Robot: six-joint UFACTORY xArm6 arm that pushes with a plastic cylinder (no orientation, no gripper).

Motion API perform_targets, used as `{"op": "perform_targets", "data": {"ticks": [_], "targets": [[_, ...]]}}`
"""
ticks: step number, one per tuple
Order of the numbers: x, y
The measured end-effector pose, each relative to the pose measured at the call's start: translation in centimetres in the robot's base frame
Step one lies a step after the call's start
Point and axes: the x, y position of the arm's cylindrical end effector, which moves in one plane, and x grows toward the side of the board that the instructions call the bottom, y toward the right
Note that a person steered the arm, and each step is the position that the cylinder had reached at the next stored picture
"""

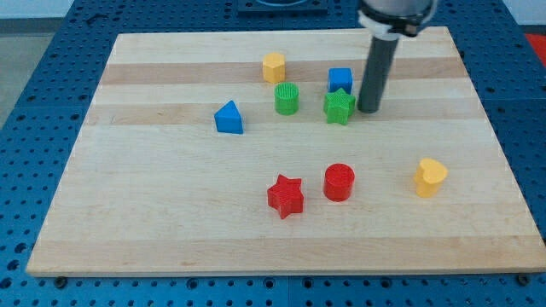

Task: Push green star at center

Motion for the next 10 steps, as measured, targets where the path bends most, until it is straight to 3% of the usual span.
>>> {"op": "perform_targets", "data": {"ticks": [2, 4, 6, 8, 10], "targets": [[-0.1, -5.1], [-1.0, -5.2], [-5.8, -6.0], [-0.7, -8.5], [-1.5, -13.1]]}}
